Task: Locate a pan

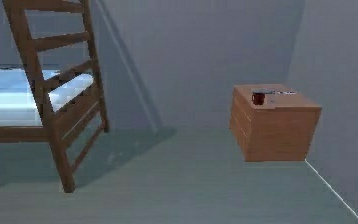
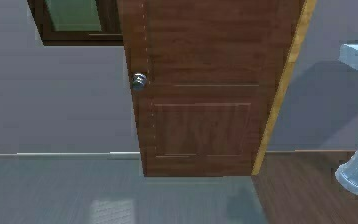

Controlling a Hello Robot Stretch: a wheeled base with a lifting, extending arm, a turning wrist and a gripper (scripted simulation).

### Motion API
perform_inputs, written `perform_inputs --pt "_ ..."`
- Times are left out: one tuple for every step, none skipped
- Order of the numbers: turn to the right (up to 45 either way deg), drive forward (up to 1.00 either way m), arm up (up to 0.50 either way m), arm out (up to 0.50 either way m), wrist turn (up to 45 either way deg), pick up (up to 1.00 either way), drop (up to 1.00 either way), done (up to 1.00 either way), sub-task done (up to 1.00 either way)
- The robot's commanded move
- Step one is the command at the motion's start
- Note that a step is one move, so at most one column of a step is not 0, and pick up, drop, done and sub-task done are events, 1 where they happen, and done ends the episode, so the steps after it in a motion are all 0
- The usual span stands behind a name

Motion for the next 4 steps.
perform_inputs --pt "-3.0 0.00 0.00 0.00 0.0 0.00 0.00 0.00 0.00" --pt "0.0 0.50 0.00 0.00 0.0 0.00 0.00 0.00 0.00" --pt "-45.0 0.00 0.00 0.00 0.0 0.00 0.00 0.00 0.00" --pt "0.0 0.35 0.00 0.00 0.0 0.00 0.00 0.00 0.00"
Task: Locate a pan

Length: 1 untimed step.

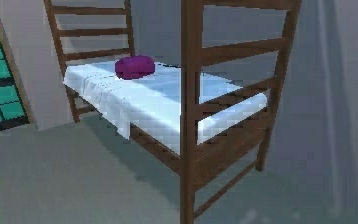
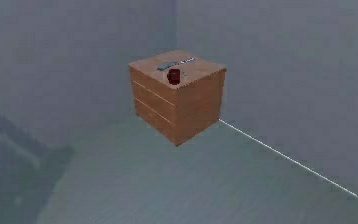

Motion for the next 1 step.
perform_inputs --pt "-9.0 0.00 0.00 0.00 0.0 0.00 0.00 0.00 0.00"
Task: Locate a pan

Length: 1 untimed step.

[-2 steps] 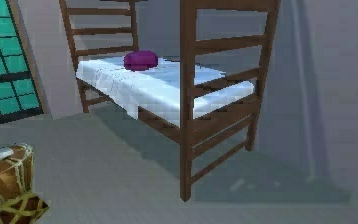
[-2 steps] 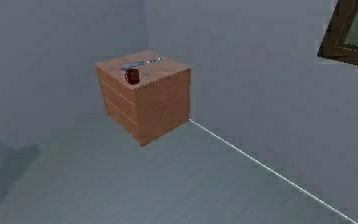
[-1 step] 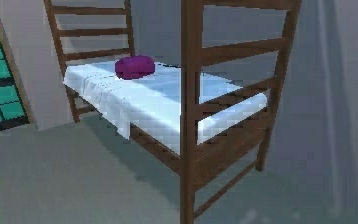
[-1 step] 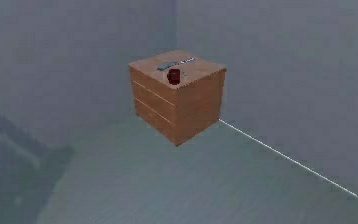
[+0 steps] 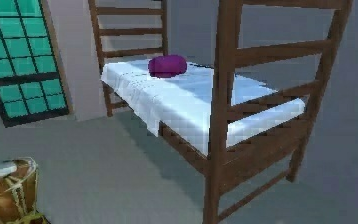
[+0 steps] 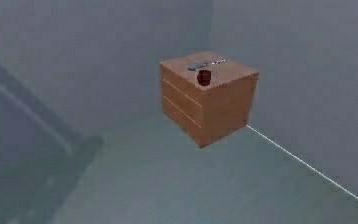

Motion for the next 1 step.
perform_inputs --pt "0.0 0.35 0.00 0.00 0.0 0.00 0.00 0.00 0.00"
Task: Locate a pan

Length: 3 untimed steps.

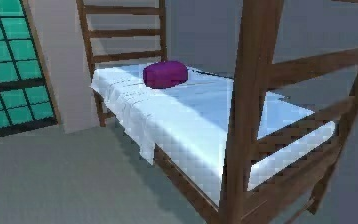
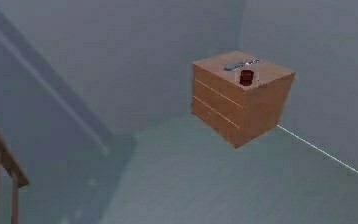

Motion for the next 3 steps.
perform_inputs --pt "-45.0 0.00 0.00 0.00 0.0 0.00 0.00 0.00 0.00" --pt "-39.0 0.00 0.00 0.00 0.0 0.00 0.00 0.00 0.00" --pt "0.0 0.75 0.00 0.00 0.0 0.00 0.00 0.00 0.00"
